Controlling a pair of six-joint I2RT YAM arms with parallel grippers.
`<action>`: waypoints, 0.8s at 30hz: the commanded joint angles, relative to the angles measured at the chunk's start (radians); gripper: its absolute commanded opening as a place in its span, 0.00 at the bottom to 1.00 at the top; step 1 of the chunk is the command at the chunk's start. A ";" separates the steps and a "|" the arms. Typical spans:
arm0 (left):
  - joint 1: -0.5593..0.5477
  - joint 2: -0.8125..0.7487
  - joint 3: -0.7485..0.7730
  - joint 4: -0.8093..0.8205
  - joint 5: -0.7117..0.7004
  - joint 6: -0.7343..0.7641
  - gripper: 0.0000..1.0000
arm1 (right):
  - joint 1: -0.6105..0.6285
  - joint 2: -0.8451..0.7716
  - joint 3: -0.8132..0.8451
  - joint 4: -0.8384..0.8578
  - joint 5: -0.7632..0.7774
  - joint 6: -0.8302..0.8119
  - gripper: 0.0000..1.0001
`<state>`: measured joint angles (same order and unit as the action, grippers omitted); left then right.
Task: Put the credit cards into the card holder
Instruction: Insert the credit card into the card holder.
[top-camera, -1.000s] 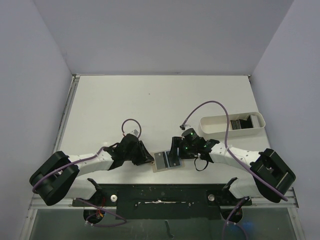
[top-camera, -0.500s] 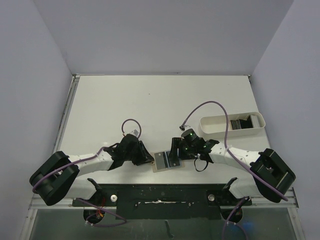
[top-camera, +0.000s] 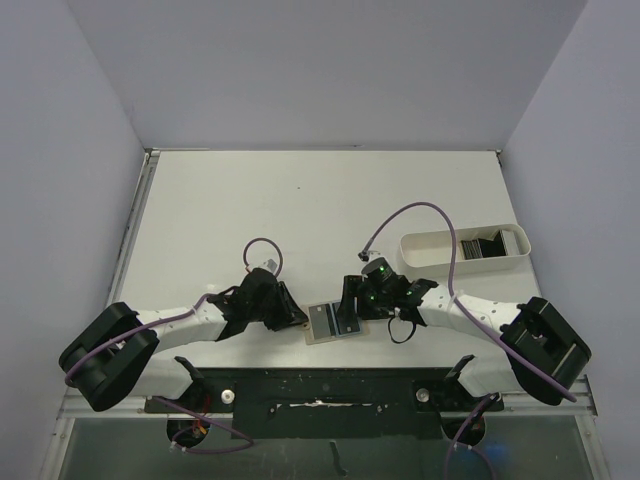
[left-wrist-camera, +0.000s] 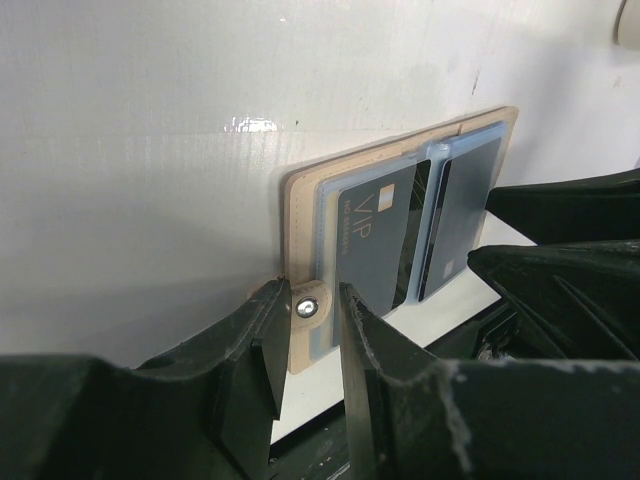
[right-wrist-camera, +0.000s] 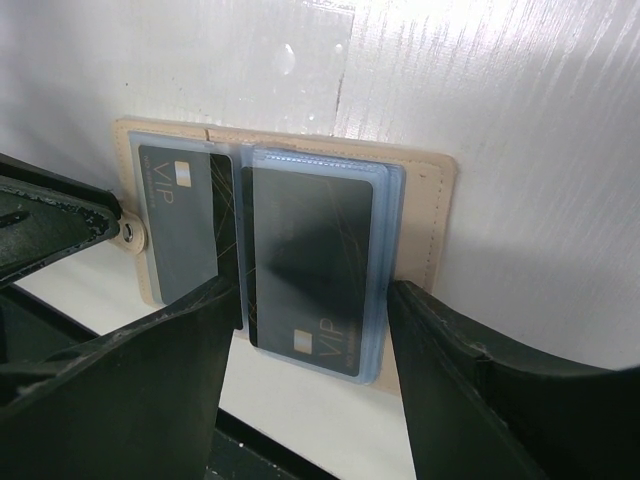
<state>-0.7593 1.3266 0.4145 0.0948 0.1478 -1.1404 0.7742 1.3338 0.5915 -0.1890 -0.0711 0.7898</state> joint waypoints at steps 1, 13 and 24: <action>0.001 0.006 -0.006 0.040 0.016 0.004 0.25 | 0.014 -0.008 0.051 0.017 -0.008 -0.012 0.61; 0.000 0.006 -0.006 0.043 0.016 0.001 0.25 | 0.016 -0.009 0.042 0.051 -0.052 -0.001 0.59; -0.002 0.007 -0.007 0.045 0.017 0.001 0.25 | 0.012 -0.071 0.028 0.155 -0.156 0.040 0.62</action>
<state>-0.7593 1.3266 0.4114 0.1013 0.1543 -1.1408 0.7807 1.3163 0.6044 -0.1406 -0.1642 0.8032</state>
